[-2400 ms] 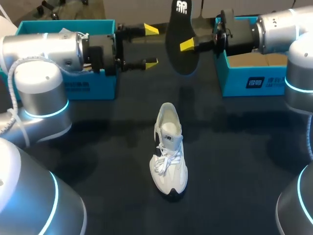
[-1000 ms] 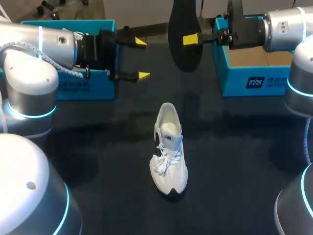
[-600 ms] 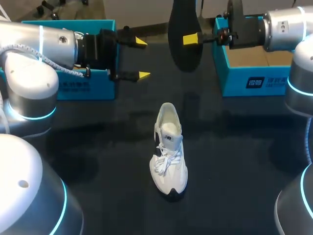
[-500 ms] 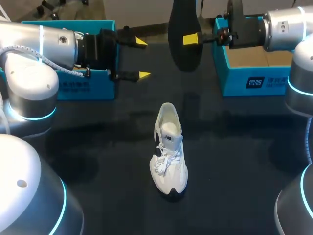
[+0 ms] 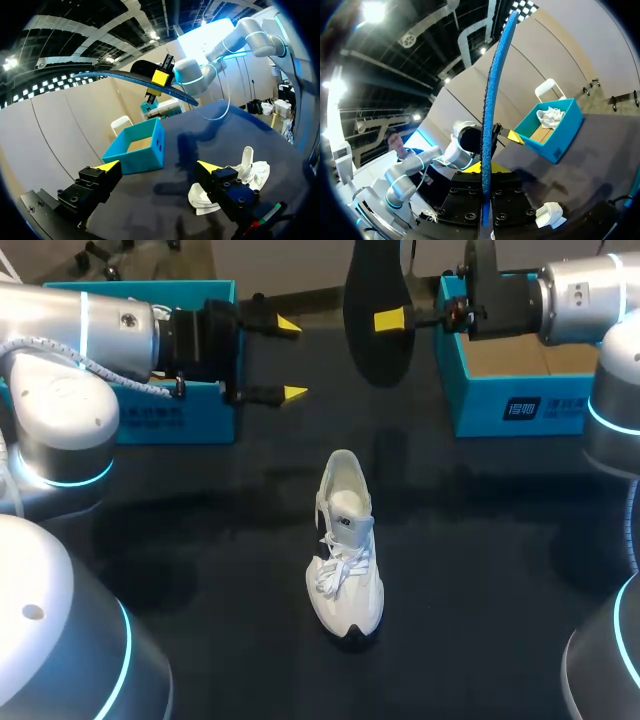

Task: Take the shoe out of the shoebox, open the shoe tongue, remove and reinsert the insole, then place the shoe into the shoebox

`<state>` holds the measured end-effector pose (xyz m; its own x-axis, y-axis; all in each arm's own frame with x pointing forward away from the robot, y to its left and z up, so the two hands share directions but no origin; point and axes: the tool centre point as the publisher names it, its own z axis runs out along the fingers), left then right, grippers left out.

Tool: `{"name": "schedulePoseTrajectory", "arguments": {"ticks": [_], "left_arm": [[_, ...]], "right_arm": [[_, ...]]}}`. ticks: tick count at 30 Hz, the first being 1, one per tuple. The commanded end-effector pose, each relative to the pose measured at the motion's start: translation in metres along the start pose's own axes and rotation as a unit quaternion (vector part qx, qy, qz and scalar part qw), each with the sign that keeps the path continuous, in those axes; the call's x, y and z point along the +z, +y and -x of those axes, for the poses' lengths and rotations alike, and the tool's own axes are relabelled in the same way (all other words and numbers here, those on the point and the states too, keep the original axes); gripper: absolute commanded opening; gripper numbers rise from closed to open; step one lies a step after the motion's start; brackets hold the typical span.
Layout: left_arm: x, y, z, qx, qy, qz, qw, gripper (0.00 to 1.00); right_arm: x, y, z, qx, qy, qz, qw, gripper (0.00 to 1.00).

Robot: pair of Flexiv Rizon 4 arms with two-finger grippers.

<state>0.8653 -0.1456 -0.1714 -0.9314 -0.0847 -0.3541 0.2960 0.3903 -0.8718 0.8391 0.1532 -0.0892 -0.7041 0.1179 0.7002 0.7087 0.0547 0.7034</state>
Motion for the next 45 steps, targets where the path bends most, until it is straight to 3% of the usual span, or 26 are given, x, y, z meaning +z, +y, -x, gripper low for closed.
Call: {"name": "schedulePoseTrajectory", "arguments": {"ticks": [1, 12, 20, 26, 45], "left_arm": [[-0.005, 0.006, -0.005, -0.011, 0.011, 0.013, 1.000, 1.00], [-0.008, 0.025, -0.038, -0.038, 0.043, 0.029, 0.998, 1.00], [-0.003, 0.040, -0.064, -0.045, 0.061, 0.051, 0.996, 1.00], [-0.003, 0.051, -0.076, -0.058, 0.074, 0.064, 0.994, 1.00], [0.011, 0.088, -0.116, -0.075, 0.145, 0.114, 0.980, 1.00]], "right_arm": [[0.002, 0.000, 0.000, 0.000, -0.001, 0.000, 1.000, 0.00], [0.019, -0.005, -0.002, -0.111, 0.010, -0.014, 0.994, 0.00], [0.030, -0.024, 0.002, -0.173, 0.036, -0.021, 0.984, 0.00], [0.040, -0.041, 0.007, -0.178, 0.051, -0.028, 0.982, 0.00], [0.040, -0.041, 0.007, -0.178, 0.051, -0.028, 0.982, 0.00]]}}
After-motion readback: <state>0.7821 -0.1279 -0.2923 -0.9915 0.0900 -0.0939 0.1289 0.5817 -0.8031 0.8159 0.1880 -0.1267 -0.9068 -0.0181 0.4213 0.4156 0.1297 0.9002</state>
